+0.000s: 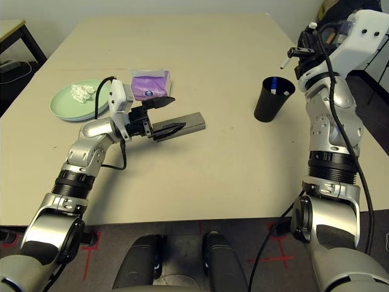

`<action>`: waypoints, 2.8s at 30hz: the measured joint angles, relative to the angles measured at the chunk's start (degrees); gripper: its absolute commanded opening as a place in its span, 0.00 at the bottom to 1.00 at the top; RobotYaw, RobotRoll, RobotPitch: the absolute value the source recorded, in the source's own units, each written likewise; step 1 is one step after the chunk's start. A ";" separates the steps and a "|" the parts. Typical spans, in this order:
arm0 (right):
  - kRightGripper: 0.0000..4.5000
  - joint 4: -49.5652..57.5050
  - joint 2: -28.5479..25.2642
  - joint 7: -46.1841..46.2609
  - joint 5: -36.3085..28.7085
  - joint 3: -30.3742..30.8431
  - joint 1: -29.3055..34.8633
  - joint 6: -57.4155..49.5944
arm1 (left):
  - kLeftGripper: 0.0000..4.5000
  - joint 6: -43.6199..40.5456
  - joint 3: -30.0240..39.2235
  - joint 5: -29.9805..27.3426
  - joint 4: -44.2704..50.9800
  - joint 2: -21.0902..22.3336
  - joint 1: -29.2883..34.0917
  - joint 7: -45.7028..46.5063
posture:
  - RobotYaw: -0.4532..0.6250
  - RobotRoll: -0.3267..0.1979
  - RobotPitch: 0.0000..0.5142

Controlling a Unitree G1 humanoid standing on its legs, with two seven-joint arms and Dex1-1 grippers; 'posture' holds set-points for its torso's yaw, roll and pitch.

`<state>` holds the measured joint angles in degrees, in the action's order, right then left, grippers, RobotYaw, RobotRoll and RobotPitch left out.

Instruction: Organize and tidy the items on the table.

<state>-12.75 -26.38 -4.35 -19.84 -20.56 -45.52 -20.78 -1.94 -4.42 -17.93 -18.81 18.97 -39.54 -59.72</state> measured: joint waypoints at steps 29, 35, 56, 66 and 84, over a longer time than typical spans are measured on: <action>0.65 -0.65 0.04 -1.12 2.09 1.88 1.34 -4.70 | 1.00 0.92 0.00 0.05 0.41 0.11 1.68 -0.09 | 0.53 0.62 0.16; 0.99 -0.55 0.04 -1.66 2.08 1.87 1.42 -5.82 | 1.00 0.83 0.02 0.01 0.51 -0.08 1.94 0.27 | 0.53 0.62 0.16; 0.99 5.17 5.22 -28.11 -4.77 4.55 22.25 11.12 | 1.00 -0.69 2.22 -0.33 3.41 1.96 5.53 1.39 | 0.56 0.62 0.15; 0.99 -2.60 9.72 -30.32 0.36 6.32 23.95 31.29 | 1.00 0.03 9.74 0.53 7.01 2.90 10.40 14.41 | 0.61 0.62 0.15; 0.99 -5.59 11.18 -10.15 3.75 2.67 24.79 31.65 | 1.00 2.04 24.04 4.30 -0.81 1.11 16.06 44.25 | 0.59 0.62 0.17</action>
<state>-18.34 -15.20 -14.50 -16.09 -17.88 -20.72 10.87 0.10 19.63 -13.63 -19.63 20.08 -23.48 -15.46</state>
